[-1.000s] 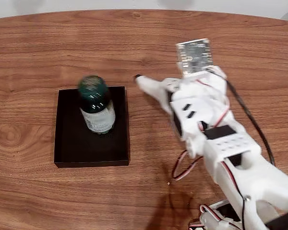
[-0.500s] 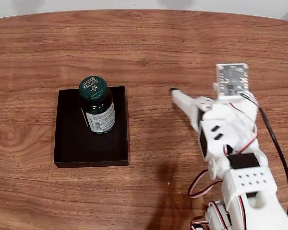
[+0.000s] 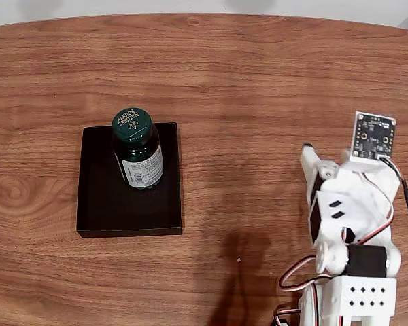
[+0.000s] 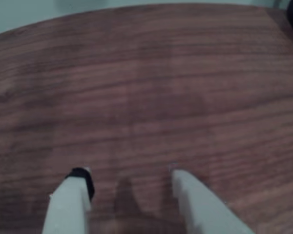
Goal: Pick up the pill bottle and place it in the black box.
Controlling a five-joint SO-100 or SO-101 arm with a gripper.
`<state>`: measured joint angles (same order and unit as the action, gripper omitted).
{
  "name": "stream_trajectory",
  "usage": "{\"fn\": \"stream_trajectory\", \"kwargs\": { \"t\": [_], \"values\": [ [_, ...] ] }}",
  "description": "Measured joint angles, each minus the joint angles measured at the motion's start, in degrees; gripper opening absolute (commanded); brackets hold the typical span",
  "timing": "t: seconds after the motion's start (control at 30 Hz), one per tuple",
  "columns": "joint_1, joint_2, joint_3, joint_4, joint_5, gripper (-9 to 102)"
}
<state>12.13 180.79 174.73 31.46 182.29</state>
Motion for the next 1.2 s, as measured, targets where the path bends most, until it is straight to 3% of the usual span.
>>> {"fn": "stream_trajectory", "kwargs": {
  "t": [0.33,0.63,0.77,1.2],
  "values": [
    [4.75,6.77,0.00,26.63,-0.09,2],
    [6.68,9.40,0.00,42.36,-0.18,0],
    [7.12,10.28,-0.09,46.76,1.23,0],
    [2.90,10.46,-0.26,47.46,-4.66,0]
  ]
}}
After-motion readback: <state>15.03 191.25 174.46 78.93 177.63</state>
